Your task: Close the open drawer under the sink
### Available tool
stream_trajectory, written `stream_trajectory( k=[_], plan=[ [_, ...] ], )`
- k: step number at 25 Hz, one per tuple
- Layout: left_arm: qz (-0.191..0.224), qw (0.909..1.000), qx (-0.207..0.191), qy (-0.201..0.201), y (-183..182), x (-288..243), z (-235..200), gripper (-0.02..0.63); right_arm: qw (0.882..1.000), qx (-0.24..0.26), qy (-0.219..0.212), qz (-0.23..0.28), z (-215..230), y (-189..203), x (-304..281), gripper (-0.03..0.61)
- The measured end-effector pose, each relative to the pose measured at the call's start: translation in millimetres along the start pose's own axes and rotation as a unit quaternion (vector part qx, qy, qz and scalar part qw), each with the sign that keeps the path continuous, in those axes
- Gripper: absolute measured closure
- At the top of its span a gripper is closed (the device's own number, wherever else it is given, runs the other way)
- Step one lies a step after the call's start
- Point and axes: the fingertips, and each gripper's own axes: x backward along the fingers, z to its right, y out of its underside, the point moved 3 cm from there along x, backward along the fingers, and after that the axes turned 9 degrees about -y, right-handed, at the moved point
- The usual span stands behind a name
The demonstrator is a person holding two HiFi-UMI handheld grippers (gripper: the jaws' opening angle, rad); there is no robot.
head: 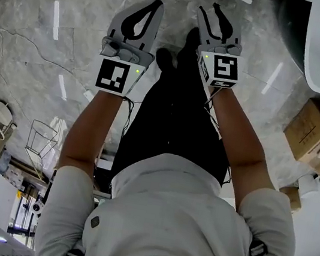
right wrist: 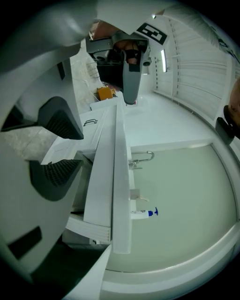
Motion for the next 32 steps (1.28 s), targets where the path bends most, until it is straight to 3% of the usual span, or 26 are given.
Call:
stream_trajectory(
  k=[10, 17, 32],
  plan=[
    [-0.012, 0.9999, 0.006, -0.007, 75.8, -46.3, -10.4, 0.604, 0.999, -0.029, 0.031, -0.022, 28.4, 80.9, -48.8, 0.425],
    [-0.025, 0.9994, 0.014, 0.016, 119.0, -61.5, -11.5, 0.604, 0.996, -0.043, 0.065, -0.03, 52.2, 117.3, -84.6, 0.42],
    [-0.018, 0.9987, 0.034, 0.035, 152.0, -93.0, -13.5, 0.604, 0.99, -0.074, 0.11, -0.053, 80.1, 169.2, -137.4, 0.397]
  ],
)
